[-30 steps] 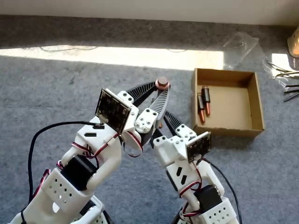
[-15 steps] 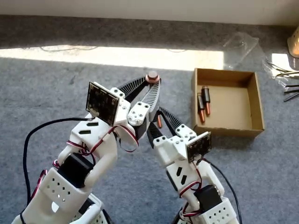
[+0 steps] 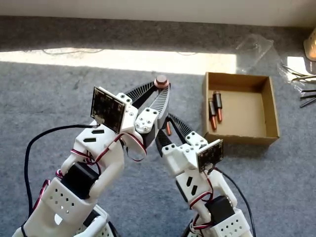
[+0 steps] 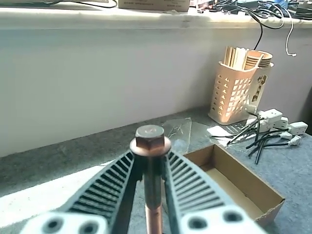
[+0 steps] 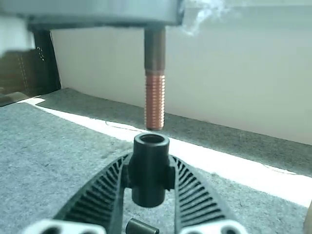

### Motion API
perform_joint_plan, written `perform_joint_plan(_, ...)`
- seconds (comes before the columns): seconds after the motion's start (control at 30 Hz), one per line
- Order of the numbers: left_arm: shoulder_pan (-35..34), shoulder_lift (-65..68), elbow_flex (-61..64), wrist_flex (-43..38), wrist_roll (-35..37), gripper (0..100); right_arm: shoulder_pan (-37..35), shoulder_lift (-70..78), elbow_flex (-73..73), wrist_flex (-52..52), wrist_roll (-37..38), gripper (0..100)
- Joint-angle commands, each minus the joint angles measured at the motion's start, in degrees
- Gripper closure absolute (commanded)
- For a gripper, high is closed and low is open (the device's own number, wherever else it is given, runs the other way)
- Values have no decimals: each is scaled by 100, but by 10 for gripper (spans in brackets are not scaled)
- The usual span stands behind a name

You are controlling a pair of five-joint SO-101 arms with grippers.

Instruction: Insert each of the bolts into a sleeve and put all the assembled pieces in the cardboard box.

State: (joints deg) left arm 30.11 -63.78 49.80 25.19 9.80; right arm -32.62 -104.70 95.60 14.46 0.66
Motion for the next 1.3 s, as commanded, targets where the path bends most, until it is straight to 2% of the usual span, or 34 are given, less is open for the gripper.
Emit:
perform_joint_plan(0.0, -22, -127, -40, -114, 44, 995, -66, -31, 602, 4, -18, 994)
perform_joint_plan(0.3, -22, -127, -66, 114, 44, 995, -66, -31, 602, 4, -18, 994)
perform_joint_plan(0.43, -13, -127, -48, 123, 316, 995, -66, -31, 602, 4, -18, 994)
perform_joint_plan(1.07, -13, -127, -31, 413, 352, 995, -66, -31, 602, 4, -18, 994)
perform_joint_plan(1.27, -40, -127, 382, 396, 352, 995, -57, -31, 602, 4, -18, 994)
